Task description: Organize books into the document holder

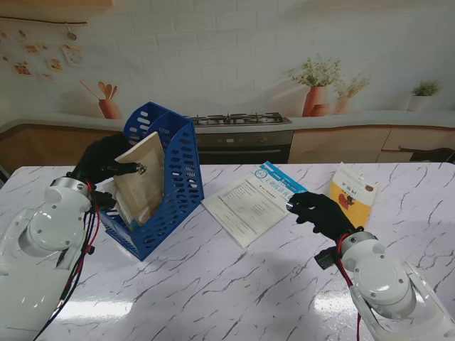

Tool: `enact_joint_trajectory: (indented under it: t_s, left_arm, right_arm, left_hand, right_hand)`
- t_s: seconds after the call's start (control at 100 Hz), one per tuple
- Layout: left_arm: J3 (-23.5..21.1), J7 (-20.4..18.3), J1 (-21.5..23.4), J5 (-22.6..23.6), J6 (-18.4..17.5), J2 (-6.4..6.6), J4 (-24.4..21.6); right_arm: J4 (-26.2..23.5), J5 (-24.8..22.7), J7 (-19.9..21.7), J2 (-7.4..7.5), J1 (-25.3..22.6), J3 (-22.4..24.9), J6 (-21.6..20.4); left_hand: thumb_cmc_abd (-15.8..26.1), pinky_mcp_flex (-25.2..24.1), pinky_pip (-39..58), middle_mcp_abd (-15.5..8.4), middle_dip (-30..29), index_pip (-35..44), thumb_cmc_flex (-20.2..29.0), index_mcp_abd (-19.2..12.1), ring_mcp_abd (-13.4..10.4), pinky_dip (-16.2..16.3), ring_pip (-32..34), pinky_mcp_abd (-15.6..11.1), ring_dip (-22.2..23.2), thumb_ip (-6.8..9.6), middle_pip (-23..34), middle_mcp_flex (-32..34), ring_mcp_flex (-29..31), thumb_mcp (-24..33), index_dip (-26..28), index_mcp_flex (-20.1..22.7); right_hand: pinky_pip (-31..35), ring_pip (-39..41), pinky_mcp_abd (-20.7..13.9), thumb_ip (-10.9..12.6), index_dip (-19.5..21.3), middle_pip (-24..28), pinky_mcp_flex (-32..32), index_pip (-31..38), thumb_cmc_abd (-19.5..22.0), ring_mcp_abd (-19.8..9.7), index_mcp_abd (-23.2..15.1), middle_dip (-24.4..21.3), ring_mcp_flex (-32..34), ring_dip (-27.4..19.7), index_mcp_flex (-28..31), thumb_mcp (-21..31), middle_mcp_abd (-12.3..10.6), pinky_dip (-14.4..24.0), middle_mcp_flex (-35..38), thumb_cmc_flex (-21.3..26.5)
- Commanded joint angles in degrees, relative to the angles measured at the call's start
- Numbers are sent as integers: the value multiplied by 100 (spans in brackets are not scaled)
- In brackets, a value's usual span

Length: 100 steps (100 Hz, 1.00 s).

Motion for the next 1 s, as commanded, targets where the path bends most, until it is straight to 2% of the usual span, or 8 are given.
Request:
enact_joint_trajectory:
  t_s: [0.0,0.19,0.31,0.47,0.63,0.75,0.93,0.99]
  left_arm:
    - [95,-7,30,9,-155,-82,139]
    - [209,89,78,37,-337,-93,317]
    - [259,228,168,321,-344,-94,302]
    - [292,453,224,521,-439,-114,357]
    - [335,556,255,613,-476,-124,374]
    - [340,543,286,642,-462,-118,339]
    - [335,590,349,729,-472,-118,288]
    - [321,560,377,744,-476,-109,258]
  right_arm:
    - [-6,34,-13,-51,-47,-6,10]
    - [-17,31,-15,-53,-68,33,28]
    - [-23,25,-29,-57,-75,54,52]
    - [-1,39,-48,-62,-67,49,50]
    - [0,55,-20,-57,-68,54,52]
    - [-10,57,9,-51,-79,72,60]
    - [-14,71,55,-42,-83,88,82]
    - [-8,73,60,-41,-76,89,78]
  left_hand:
    - [564,146,999,-790,77,328,974,-1018,-488,-23,56,-902,0,324,-10,173,487,1291,25,291]
    - [550,146,1000,-802,76,323,956,-1048,-429,-22,73,-892,8,301,-45,169,490,1292,25,282]
    - [439,151,1045,-806,-74,283,889,-1122,-287,-48,103,-840,2,253,-244,204,490,1330,-22,286]
    - [254,132,1200,-714,-511,250,756,-1234,-104,-383,54,-497,49,118,-784,279,472,1333,-387,264]
    - [285,25,1116,-470,-801,145,613,-1172,114,-790,-323,-144,295,23,-1515,234,59,824,-998,-82]
    - [347,-359,1011,-272,-940,45,552,-1142,213,-675,-595,-28,258,-20,-1682,89,-288,267,-1433,-258]
    - [322,-630,891,-193,-1059,-119,495,-1134,302,-518,-843,53,190,-117,-1780,-79,-527,-97,-1722,-328]
    - [461,-776,777,-136,-1343,-276,299,-1108,328,-304,-982,84,203,-107,-1394,-446,-658,-247,-2101,-435]
  right_hand:
    - [-16,-9,-485,184,97,61,-21,50,10,11,-207,74,34,30,176,-57,-101,-12,44,-163]
    - [12,3,-536,182,101,83,1,56,37,-19,-206,86,25,36,181,-61,-121,-7,25,-157]
    - [13,17,-552,180,102,104,0,58,58,-34,-206,91,16,38,175,-81,-124,-12,15,-146]
    - [15,31,-569,182,103,126,0,62,69,-42,-207,92,3,38,169,-110,-130,-17,9,-124]
    - [10,38,-564,186,101,122,-9,59,70,-20,-199,80,-2,33,159,-136,-121,-24,-5,-111]
    - [5,31,-544,190,100,114,-15,60,61,-6,-199,71,-1,27,173,-145,-103,-29,7,-105]
    - [3,20,-506,194,95,82,-25,52,48,21,-187,60,10,23,172,-147,-84,-29,16,-106]
    - [4,19,-498,195,94,75,-26,50,42,32,-189,59,20,23,175,-143,-76,-27,25,-106]
